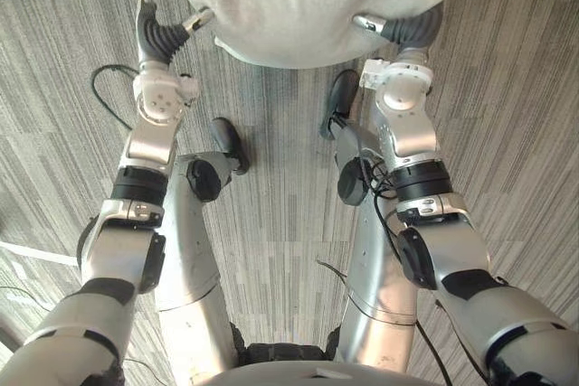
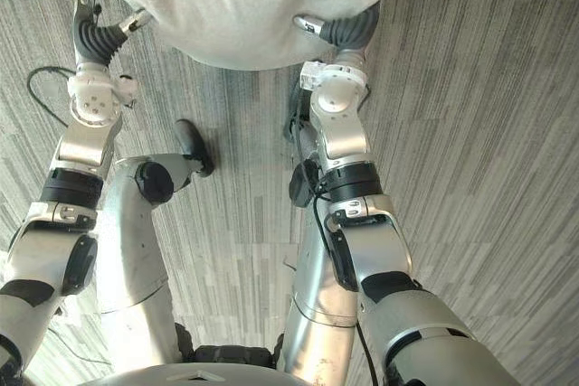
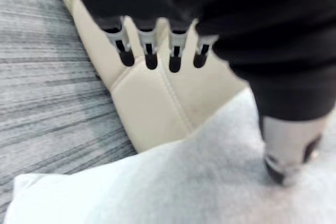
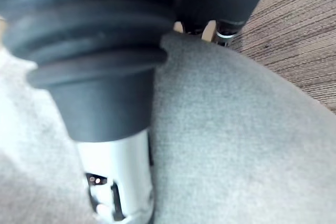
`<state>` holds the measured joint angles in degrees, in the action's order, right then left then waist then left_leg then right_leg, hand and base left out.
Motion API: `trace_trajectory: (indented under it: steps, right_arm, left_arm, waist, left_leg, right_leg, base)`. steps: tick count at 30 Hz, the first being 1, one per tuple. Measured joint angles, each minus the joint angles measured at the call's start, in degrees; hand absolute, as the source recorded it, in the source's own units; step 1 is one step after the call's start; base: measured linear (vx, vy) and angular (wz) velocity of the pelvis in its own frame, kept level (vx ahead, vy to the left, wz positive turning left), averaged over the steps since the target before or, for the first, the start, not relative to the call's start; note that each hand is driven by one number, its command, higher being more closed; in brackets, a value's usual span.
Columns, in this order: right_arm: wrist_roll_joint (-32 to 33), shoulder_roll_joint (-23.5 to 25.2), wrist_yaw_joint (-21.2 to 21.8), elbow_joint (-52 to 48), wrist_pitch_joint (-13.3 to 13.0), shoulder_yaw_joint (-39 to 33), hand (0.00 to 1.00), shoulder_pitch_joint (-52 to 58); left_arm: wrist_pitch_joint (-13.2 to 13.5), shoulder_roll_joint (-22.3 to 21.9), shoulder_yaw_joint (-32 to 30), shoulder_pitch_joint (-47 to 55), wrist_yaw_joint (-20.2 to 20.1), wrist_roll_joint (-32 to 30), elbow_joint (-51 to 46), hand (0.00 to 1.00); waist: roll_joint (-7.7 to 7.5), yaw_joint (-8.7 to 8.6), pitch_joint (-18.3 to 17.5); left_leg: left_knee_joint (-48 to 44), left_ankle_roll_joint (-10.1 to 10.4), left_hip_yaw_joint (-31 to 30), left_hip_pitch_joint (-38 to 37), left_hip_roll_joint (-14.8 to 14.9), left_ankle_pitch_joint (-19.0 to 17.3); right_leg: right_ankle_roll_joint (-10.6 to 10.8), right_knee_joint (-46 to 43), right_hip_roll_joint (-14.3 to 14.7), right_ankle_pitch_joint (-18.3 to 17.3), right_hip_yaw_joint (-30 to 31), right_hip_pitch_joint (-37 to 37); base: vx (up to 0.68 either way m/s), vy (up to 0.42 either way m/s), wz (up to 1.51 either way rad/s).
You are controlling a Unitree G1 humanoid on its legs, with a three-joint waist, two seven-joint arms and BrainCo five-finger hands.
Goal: Pick up cushions and gather them together orderly.
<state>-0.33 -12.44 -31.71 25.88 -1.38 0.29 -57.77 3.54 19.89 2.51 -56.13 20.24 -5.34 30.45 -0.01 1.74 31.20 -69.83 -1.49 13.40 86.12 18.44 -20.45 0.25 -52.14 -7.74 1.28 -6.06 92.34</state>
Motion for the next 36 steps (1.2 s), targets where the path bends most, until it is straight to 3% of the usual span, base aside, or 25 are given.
trace_trajectory:
  steps: [9,20,27,29,31,36]
  right_arm:
    - [-0.4,2.7,-3.6,-0.2,0.1,1.7,1.0,-3.2]
    - [-0.3,3.4,-4.1,-6.5,1.6,1.9,1.0,-3.3]
    - [-0.1,3.3,-3.3,-14.7,1.6,2.4,1.0,2.6]
    - [-0.1,3.4,-2.6,-16.3,1.6,2.8,1.0,4.5]
    - [-0.1,3.4,-2.0,-16.4,1.4,3.5,1.0,7.0]
    - [0.0,3.6,0.0,-20.5,1.0,3.5,1.0,12.8]
  left_arm:
    - [-0.2,0.4,5.2,-5.4,2.3,-0.6,-0.1,1.0]
    - [-1.4,2.0,7.8,-6.7,3.4,-0.6,-0.6,1.0]
    - [-1.4,2.0,8.1,-1.9,3.4,3.0,-7.5,1.0]
    - [-1.3,1.2,7.3,0.4,3.3,3.7,-9.7,1.0]
    - [-1.0,-0.6,6.4,3.2,3.4,4.6,-10.2,1.0]
    - [-1.0,-3.7,5.4,9.1,3.3,5.9,-16.0,1.0]
  waist:
    - [0.07,-0.5,-0.1]
    - [0.12,-1.85,-0.3]
    - [0.25,-1.28,-1.2]
    - [0.25,-1.26,-1.2]
    - [0.22,-1.26,-4.0]
    - [0.25,-0.99,-4.6]
  left_leg:
    - [4.0,0.8,-0.5,0.3,-1.0,2.3]
    - [7.6,0.5,-0.7,-2.6,-1.4,3.9]
    - [7.0,2.0,-1.8,-5.5,-1.1,3.1]
    - [7.5,2.4,-2.5,-7.1,-0.9,3.0]
    - [8.0,2.5,-2.6,-6.9,-1.0,3.0]
    - [10.4,3.1,-3.0,-13.1,-1.0,3.2]
  right_leg:
    - [-2.0,3.4,0.1,1.4,-1.3,-0.5]
    - [-2.1,10.2,1.0,4.4,-2.5,-5.6]
    - [-2.8,7.5,1.2,1.5,-2.9,-7.6]
    - [-3.3,7.7,1.3,0.8,-3.7,-9.5]
    - [-3.1,7.7,1.3,0.6,-3.9,-9.2]
    - [-2.9,9.4,1.7,0.2,-4.8,-15.9]
  base:
    - [-0.07,-0.048,0.05]
    - [-0.08,-0.047,-0.04]
    - [-0.06,-0.096,0.02]
    - [-0.04,-0.108,0.03]
    - [-0.03,-0.076,0.06]
    - [-0.02,-0.09,0.02]
